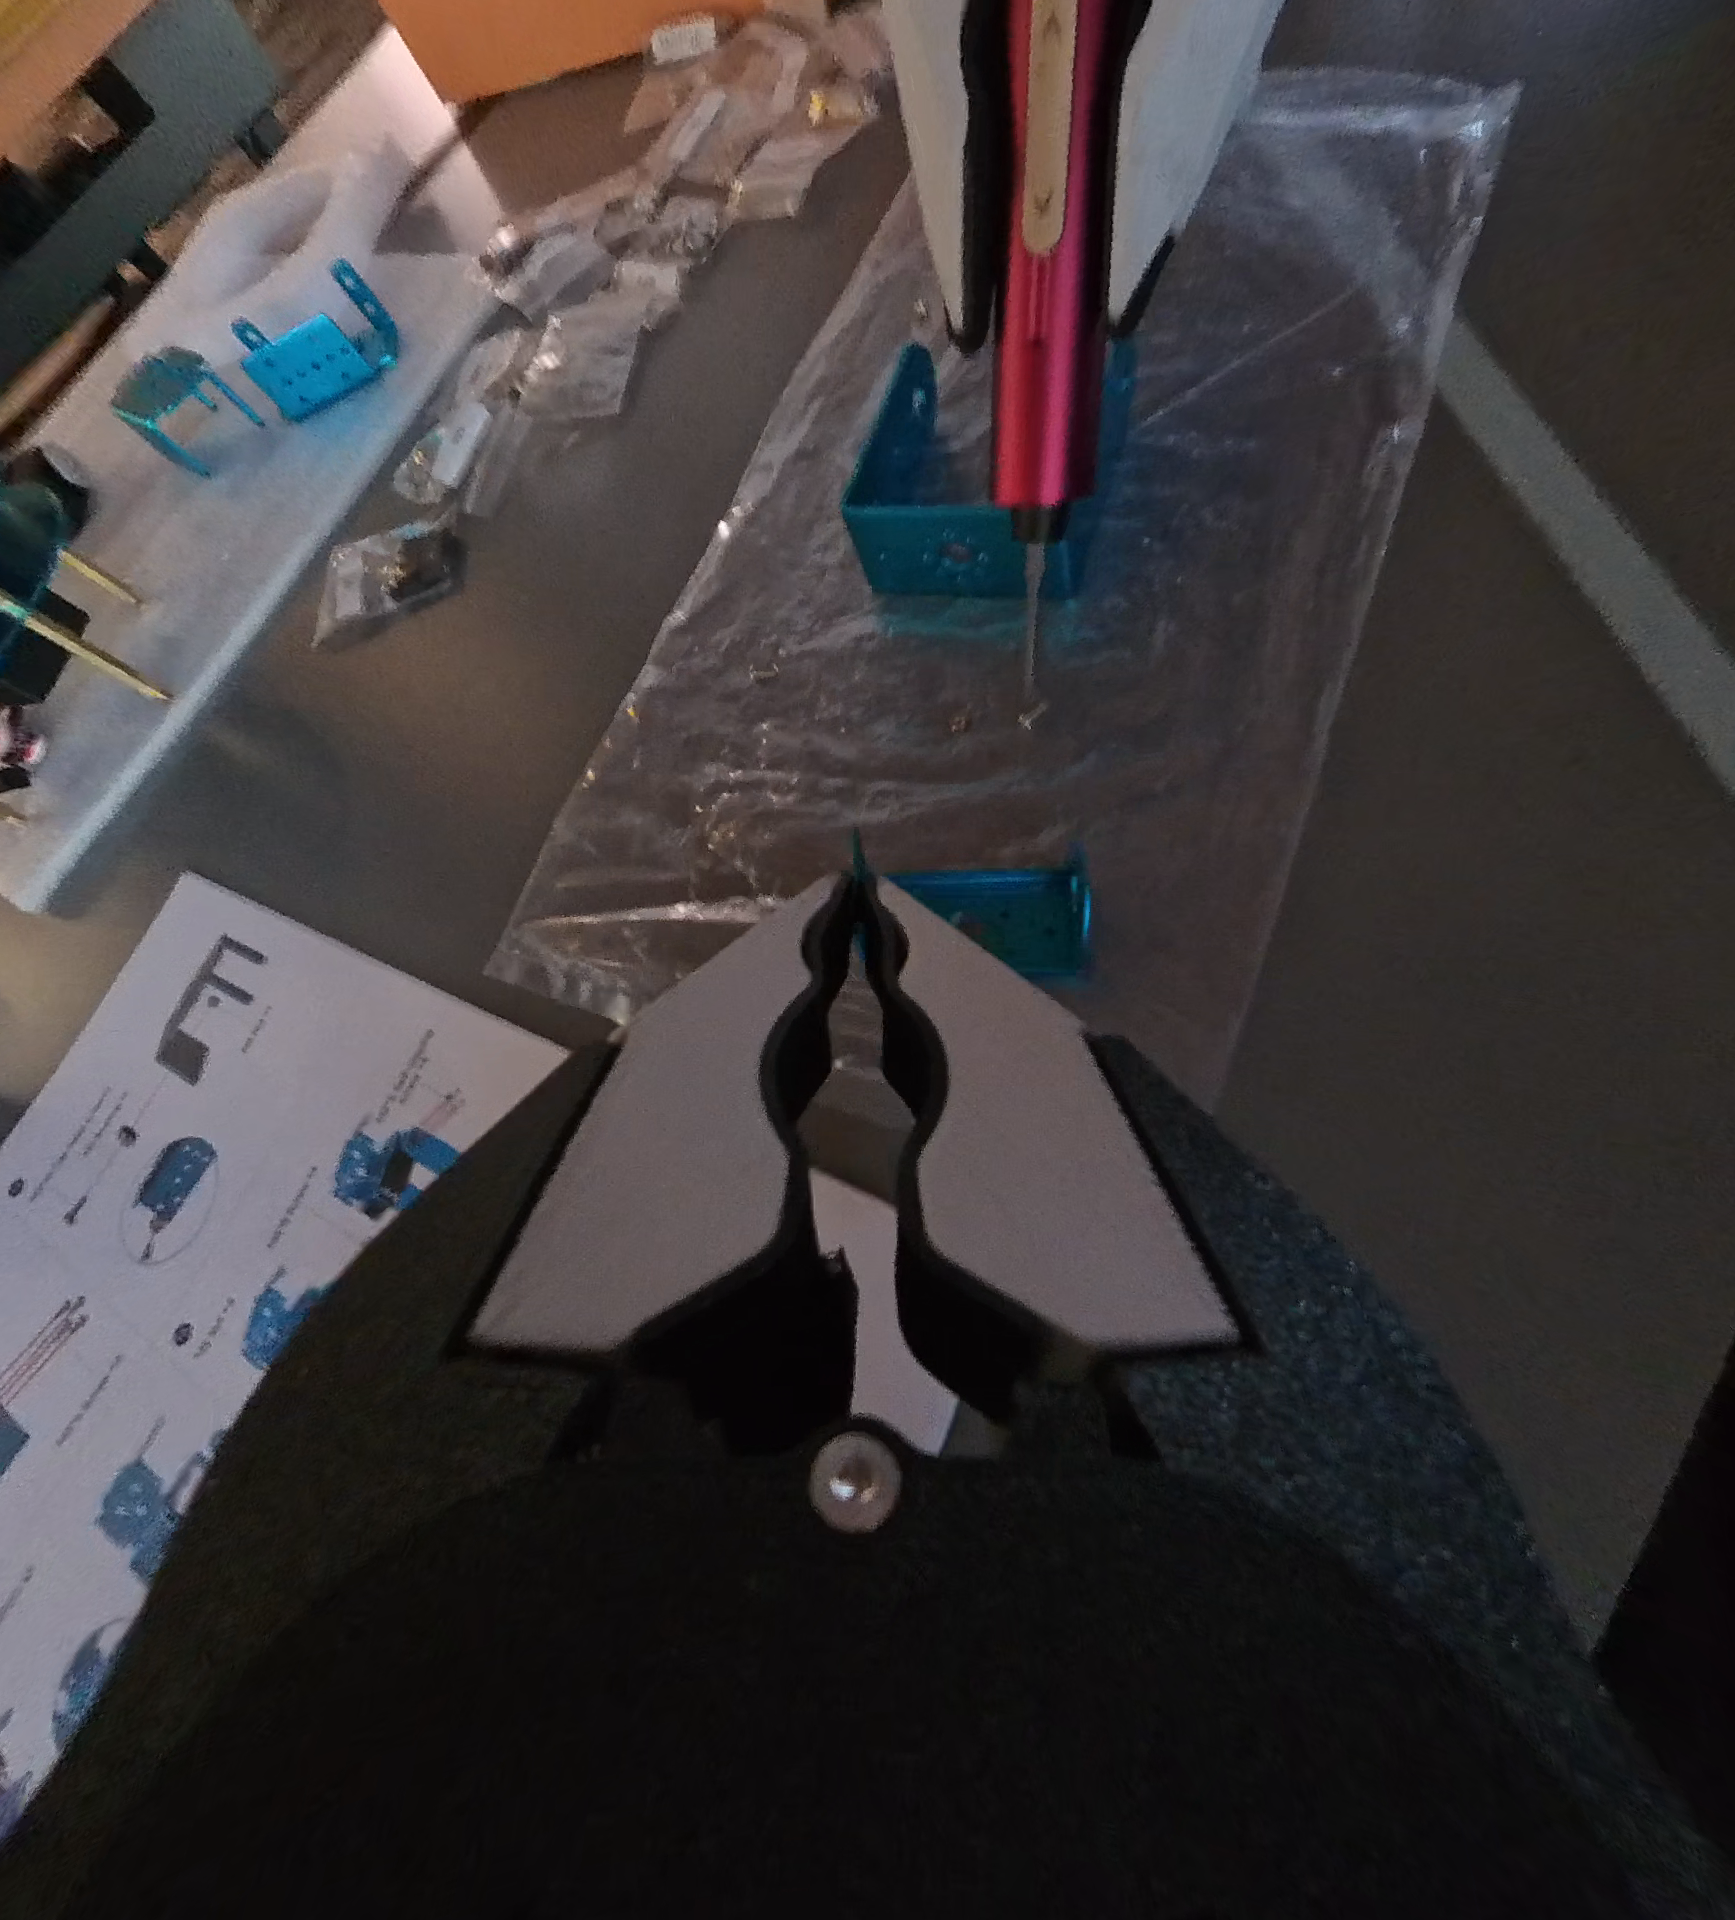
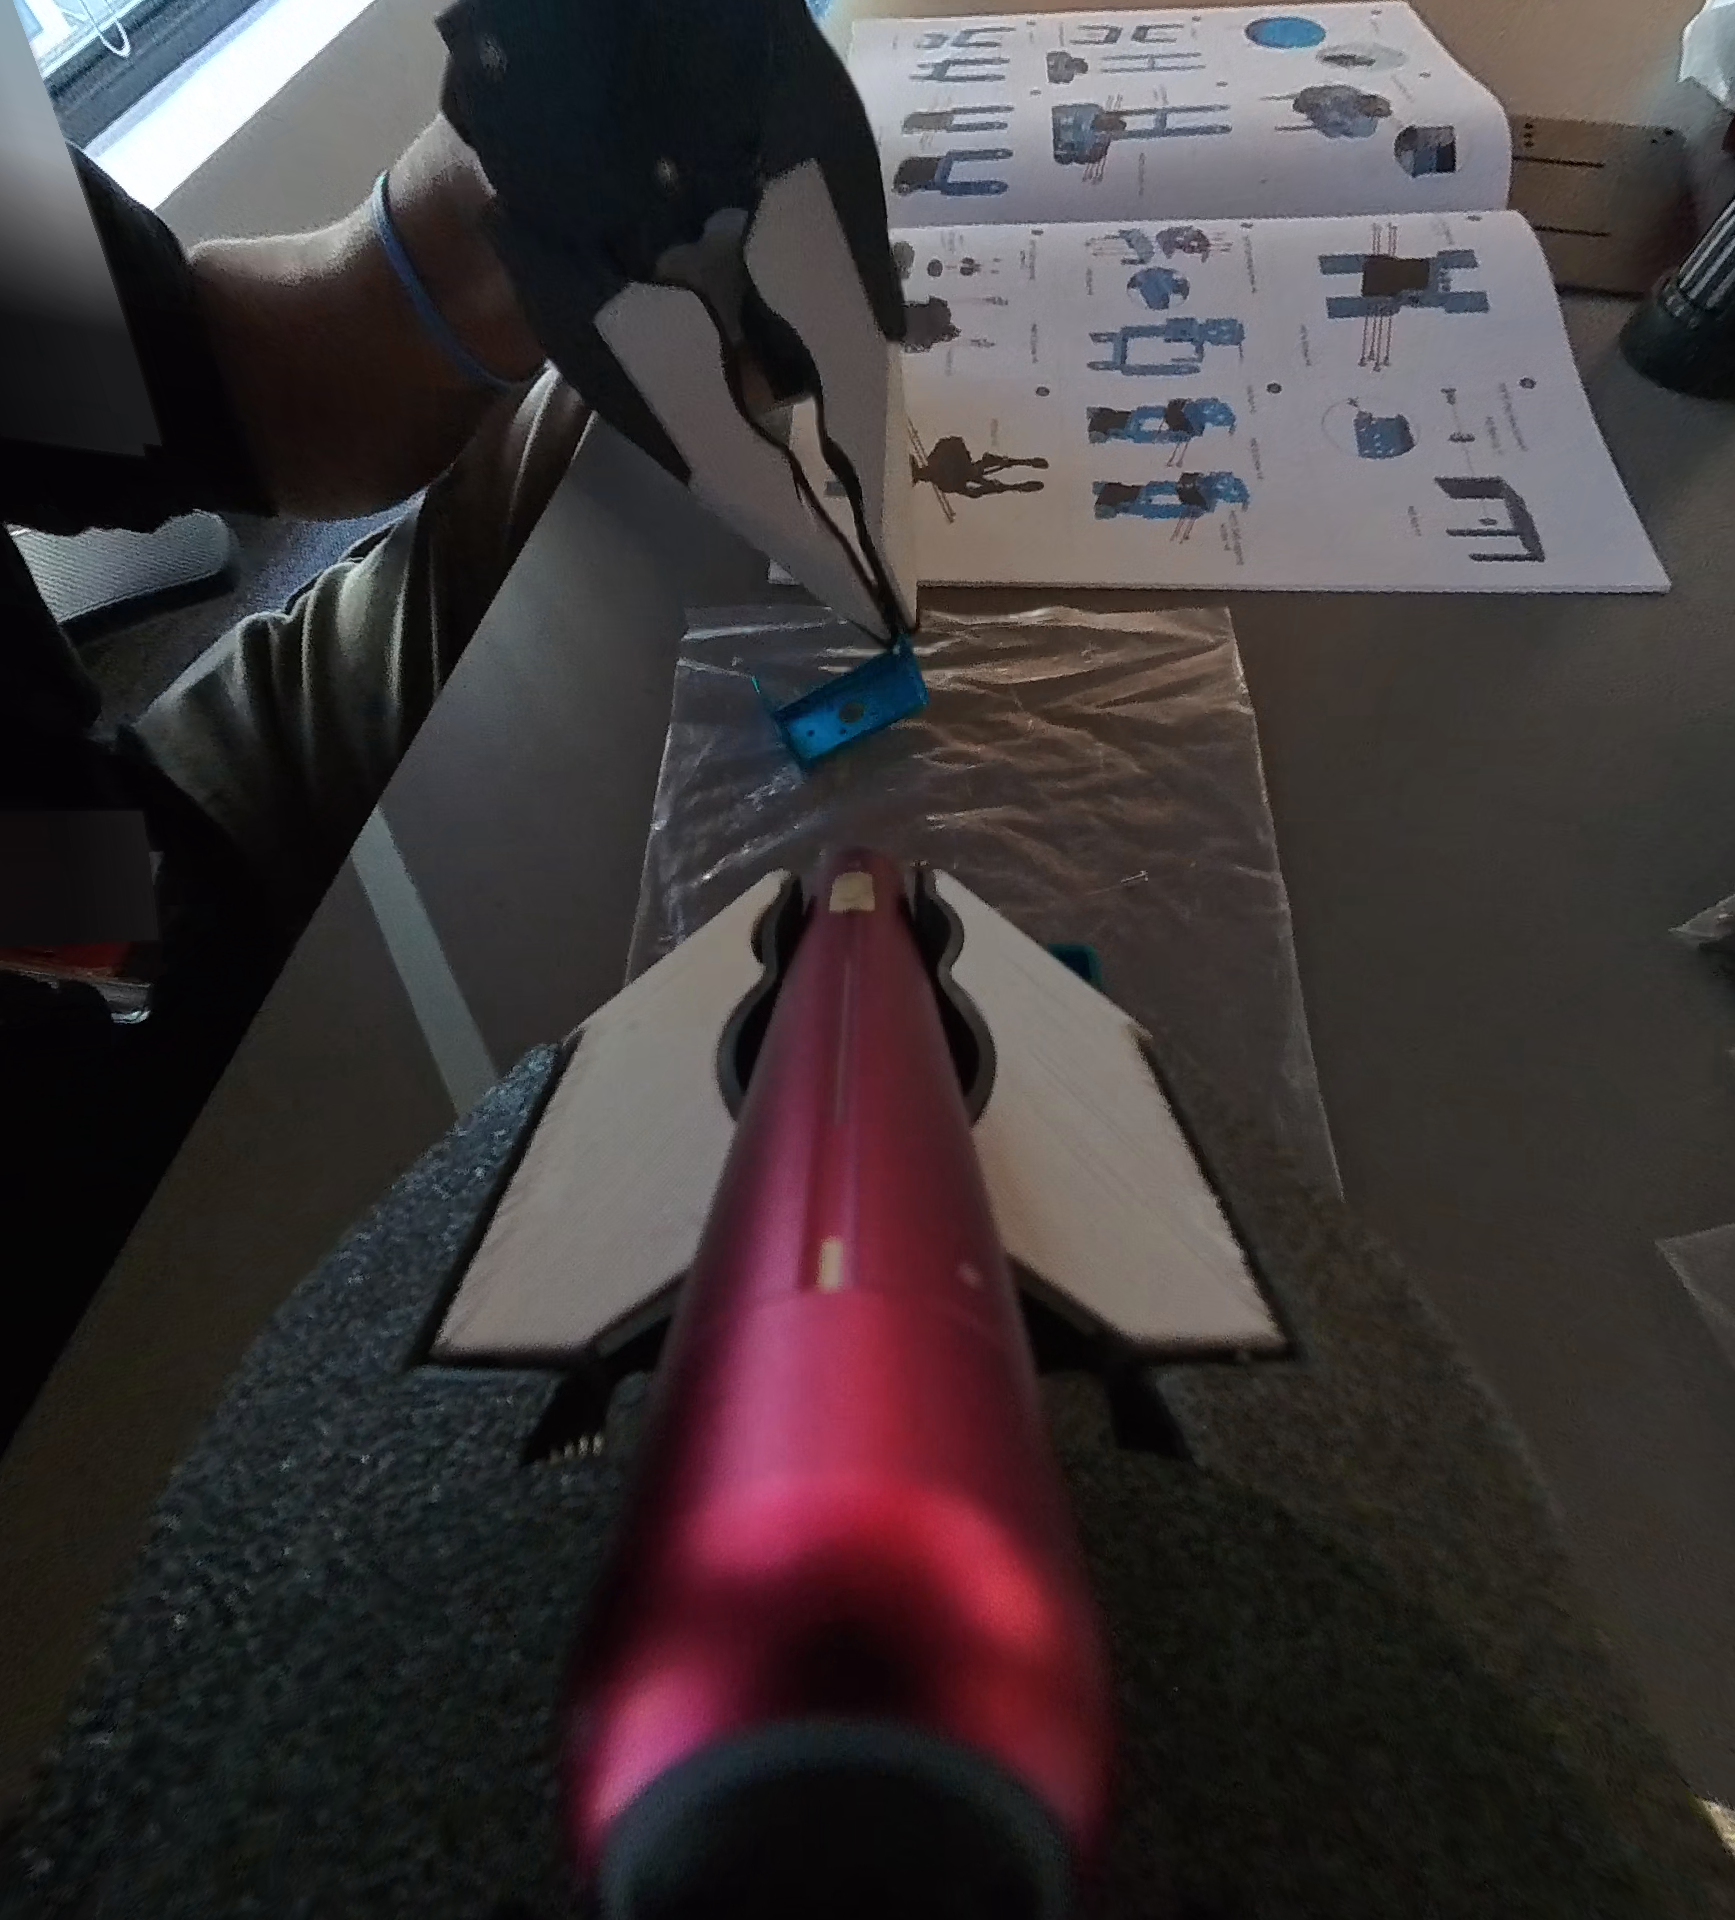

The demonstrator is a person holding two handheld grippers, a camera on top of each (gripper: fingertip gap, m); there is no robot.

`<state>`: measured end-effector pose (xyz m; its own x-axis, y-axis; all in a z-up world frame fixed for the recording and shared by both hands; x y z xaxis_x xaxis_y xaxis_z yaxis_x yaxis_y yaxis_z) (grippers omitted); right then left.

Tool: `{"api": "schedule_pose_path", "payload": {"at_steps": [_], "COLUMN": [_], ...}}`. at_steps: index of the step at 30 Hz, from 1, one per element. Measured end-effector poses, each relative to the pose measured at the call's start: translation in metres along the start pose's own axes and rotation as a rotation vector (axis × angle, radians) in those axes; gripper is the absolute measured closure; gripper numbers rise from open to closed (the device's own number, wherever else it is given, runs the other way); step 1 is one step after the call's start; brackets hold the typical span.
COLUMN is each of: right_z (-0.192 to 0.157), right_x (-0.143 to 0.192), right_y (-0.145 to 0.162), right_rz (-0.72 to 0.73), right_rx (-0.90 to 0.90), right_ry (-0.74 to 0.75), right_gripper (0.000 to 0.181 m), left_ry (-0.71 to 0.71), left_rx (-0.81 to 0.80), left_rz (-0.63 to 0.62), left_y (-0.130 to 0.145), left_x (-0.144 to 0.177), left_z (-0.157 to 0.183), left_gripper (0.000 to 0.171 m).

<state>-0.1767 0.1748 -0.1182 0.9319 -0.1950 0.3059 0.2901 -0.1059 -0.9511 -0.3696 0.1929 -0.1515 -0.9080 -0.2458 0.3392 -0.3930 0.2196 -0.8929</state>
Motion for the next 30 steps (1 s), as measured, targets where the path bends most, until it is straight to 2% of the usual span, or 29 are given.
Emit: {"api": "schedule_pose_path", "payload": {"at_steps": [8, 14, 23, 30], "right_z": [0.003, 0.000, -0.003, -0.005], "right_x": [-0.008, -0.005, -0.005, -0.010], "right_y": [0.003, -0.005, -0.029, -0.027], "right_rz": [-0.018, -0.023, 0.083, 0.096], "right_rx": [0.006, 0.022, 0.032, 0.029], "right_ry": [-0.004, -0.011, -0.005, -0.016], "right_gripper": [0.158, 0.159, 0.158, 0.158], "left_ry": [-0.004, -0.019, -0.015, 0.018], "left_rx": [0.003, 0.016, 0.056, 0.089], "left_rz": [0.021, 0.019, 0.030, 0.058], "left_y": [-0.006, -0.009, -0.015, -0.018], "left_x": [-0.004, -0.005, -0.016, -0.020], "left_z": [-0.002, -0.004, -0.002, 0.001], "left_gripper": [0.171, 0.171, 0.171, 0.171]}}
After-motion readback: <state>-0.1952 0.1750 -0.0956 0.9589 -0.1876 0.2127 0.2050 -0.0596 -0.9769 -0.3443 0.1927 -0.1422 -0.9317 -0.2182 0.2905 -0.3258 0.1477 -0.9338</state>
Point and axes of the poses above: each gripper's, where its closed fingertips meet, x back along the fingers, y out of its underside, z = x × y across the jaws, the point moved 7 cm from there along x, back along the fingers, and after that the axes turned 15 degrees about z, right-handed, at the moved point
